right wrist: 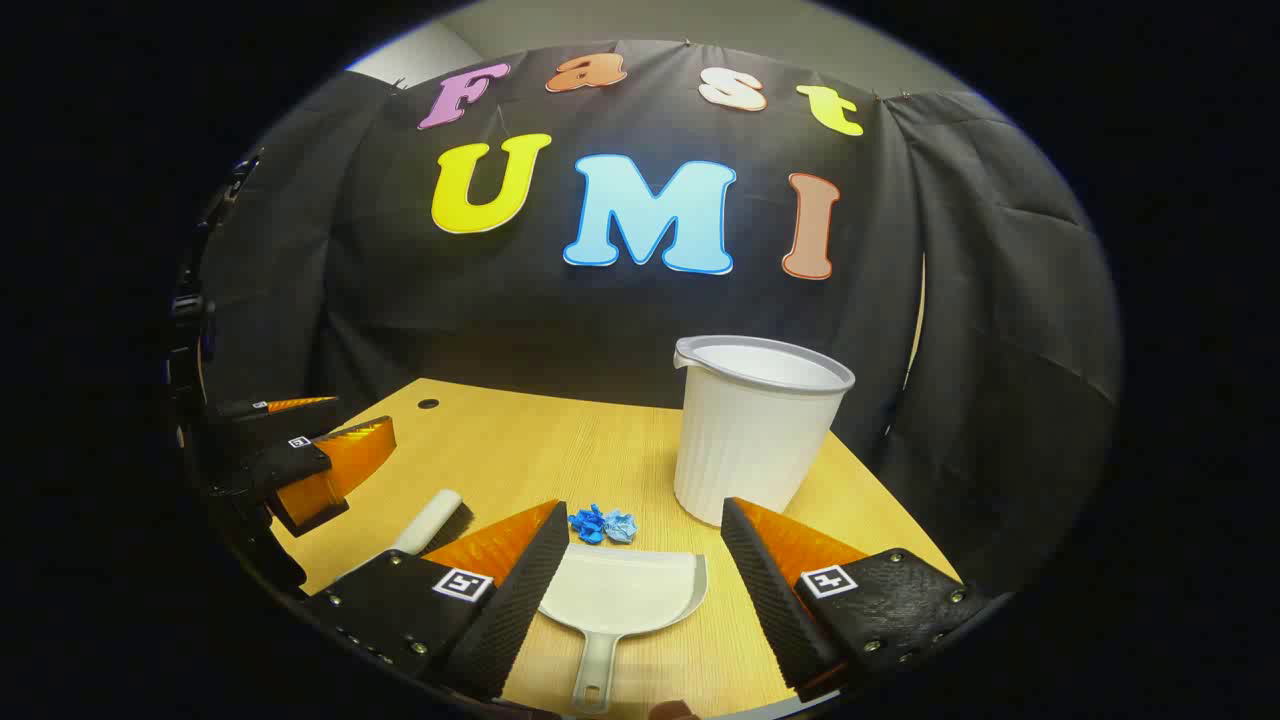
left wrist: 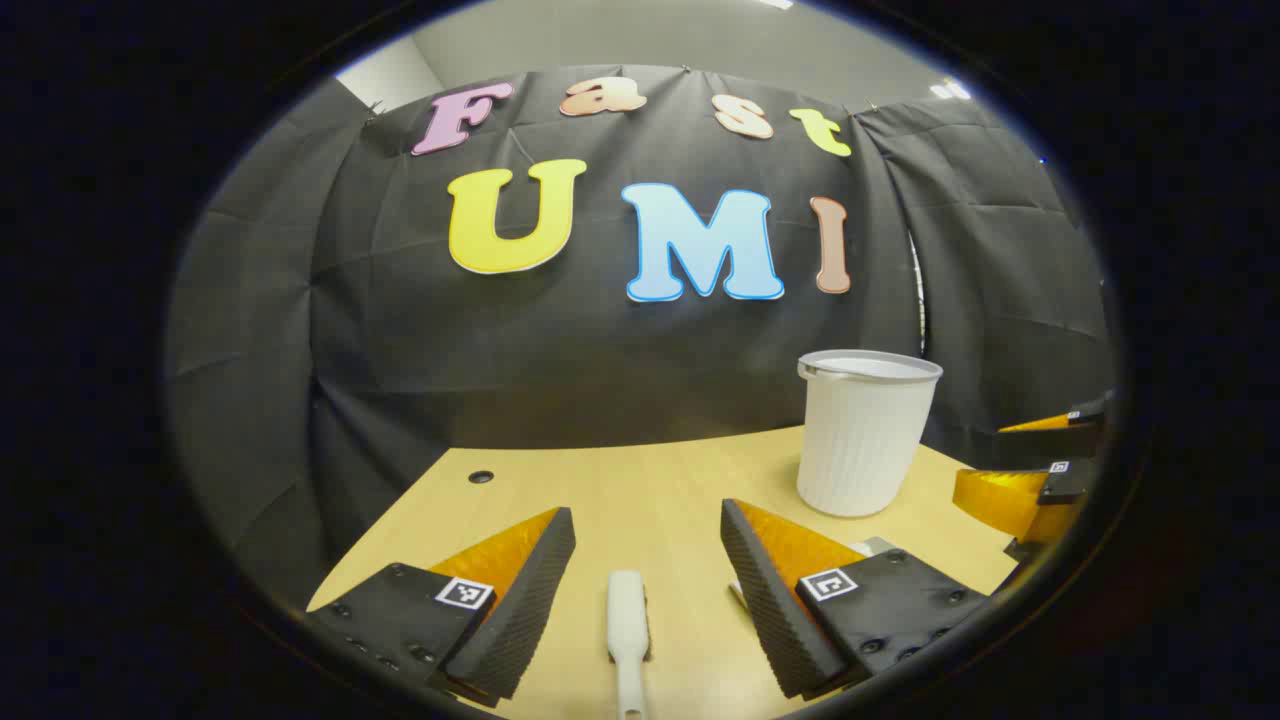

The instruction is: Pick up the small broom and dustpan from the desktop, sweep the trash into the dustpan with the broom, and then empty the trash into the garbage bin.

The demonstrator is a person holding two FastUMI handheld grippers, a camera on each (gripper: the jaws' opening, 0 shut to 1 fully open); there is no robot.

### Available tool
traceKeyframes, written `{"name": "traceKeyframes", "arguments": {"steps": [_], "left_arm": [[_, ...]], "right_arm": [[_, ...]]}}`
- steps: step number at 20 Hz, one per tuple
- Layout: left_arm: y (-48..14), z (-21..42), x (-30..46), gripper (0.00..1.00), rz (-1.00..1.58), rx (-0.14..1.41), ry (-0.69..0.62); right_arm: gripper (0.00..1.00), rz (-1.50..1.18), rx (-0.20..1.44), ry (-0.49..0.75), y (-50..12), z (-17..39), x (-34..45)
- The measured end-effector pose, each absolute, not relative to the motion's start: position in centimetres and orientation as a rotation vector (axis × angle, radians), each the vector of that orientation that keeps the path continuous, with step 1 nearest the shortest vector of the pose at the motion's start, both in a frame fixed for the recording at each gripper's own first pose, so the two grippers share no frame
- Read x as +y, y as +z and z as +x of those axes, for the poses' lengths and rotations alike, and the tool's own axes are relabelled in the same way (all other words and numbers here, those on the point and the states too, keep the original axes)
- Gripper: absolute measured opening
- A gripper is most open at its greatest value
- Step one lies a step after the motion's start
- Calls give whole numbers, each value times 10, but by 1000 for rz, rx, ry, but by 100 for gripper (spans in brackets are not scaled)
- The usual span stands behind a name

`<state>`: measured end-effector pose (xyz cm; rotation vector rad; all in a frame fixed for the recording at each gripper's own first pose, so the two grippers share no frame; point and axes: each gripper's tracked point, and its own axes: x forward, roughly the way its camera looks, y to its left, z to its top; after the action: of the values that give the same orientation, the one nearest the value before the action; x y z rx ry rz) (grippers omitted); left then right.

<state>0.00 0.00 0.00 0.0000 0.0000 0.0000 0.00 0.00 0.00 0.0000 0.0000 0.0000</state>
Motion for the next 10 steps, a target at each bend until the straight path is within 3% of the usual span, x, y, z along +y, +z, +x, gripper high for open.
{"name": "traceKeyframes", "arguments": {"steps": [5,6,10], "left_arm": [[-5,4,0,95,-9,12,-1],[-6,5,-1,91,-10,16,-3],[-8,7,-4,91,-3,19,-8]], "right_arm": [[96,-7,11,1,0,0,-1],[96,-9,11,2,-1,-1,0],[96,-12,25,4,-6,0,-1]]}}
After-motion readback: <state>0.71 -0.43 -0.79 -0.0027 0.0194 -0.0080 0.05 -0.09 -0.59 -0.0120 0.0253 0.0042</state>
